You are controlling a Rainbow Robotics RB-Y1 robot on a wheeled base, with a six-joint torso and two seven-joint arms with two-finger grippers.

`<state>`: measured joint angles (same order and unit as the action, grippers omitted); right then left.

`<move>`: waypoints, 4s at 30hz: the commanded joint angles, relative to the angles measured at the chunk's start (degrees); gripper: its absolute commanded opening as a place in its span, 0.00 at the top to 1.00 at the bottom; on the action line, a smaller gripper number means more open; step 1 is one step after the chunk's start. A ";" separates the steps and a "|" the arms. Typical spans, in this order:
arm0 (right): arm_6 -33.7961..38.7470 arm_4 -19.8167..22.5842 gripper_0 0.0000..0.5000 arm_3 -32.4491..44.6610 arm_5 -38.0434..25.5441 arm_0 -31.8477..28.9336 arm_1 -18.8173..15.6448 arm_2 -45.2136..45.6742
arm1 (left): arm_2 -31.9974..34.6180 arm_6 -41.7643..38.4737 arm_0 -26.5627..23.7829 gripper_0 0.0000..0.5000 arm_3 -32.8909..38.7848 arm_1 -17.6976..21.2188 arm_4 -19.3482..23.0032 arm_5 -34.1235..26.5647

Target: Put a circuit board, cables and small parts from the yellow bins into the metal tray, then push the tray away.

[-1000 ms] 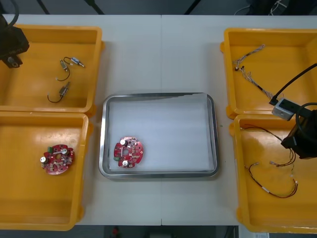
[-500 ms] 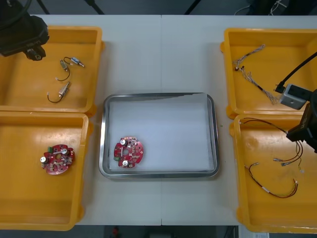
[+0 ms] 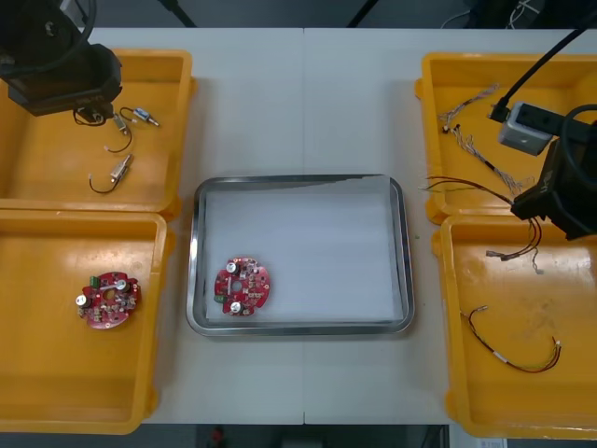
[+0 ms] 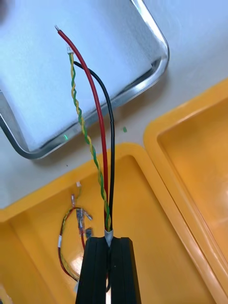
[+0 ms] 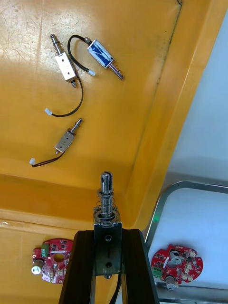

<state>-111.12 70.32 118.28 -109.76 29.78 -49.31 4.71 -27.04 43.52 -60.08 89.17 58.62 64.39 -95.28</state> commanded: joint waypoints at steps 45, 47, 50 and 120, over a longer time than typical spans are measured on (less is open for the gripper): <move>-13.16 -20.84 1.00 -14.66 21.78 23.83 17.75 -59.55 | 1.37 -2.48 0.14 1.00 0.92 2.12 -3.13 -1.23; -13.16 -21.28 1.00 -16.15 23.54 23.83 18.28 -60.78 | 1.37 -2.48 0.14 1.00 0.92 2.12 -3.13 -1.23; -13.42 -21.37 1.00 -16.86 24.59 23.83 18.55 -61.49 | 1.37 -2.48 0.14 1.00 0.92 2.12 -3.13 -1.23; 34.83 3.15 0.00 -18.53 7.80 24.53 -14.59 -24.92 | 1.37 -2.48 0.14 1.00 0.92 2.12 -3.13 -1.23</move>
<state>-74.14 72.99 101.73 -101.59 51.73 -60.66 -22.27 -27.04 43.52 -60.08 89.17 58.62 61.75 -96.07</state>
